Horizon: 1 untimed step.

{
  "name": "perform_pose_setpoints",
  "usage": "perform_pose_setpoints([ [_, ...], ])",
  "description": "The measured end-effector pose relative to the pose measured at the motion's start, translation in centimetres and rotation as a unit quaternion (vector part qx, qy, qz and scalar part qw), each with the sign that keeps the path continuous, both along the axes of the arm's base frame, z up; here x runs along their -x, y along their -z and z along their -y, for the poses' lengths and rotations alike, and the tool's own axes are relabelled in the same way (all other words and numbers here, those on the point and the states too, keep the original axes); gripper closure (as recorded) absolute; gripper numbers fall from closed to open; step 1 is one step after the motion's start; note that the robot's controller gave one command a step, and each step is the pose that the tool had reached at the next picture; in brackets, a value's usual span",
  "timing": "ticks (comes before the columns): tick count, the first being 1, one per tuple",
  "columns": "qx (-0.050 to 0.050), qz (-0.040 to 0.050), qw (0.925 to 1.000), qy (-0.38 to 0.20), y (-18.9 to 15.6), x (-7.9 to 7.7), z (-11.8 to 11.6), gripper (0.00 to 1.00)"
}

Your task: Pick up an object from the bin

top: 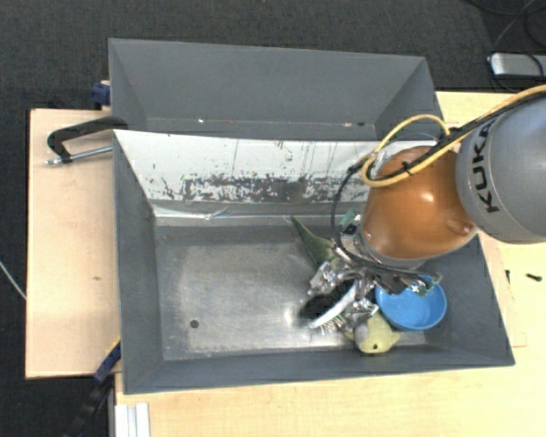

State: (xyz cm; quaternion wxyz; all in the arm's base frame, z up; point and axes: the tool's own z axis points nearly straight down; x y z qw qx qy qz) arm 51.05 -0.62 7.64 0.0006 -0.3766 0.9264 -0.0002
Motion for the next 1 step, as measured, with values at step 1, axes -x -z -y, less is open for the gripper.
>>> perform_pose_setpoints([
  [1,-0.001,0.0003,1.0000,0.000,0.12,0.03,-0.06,0.00],
])
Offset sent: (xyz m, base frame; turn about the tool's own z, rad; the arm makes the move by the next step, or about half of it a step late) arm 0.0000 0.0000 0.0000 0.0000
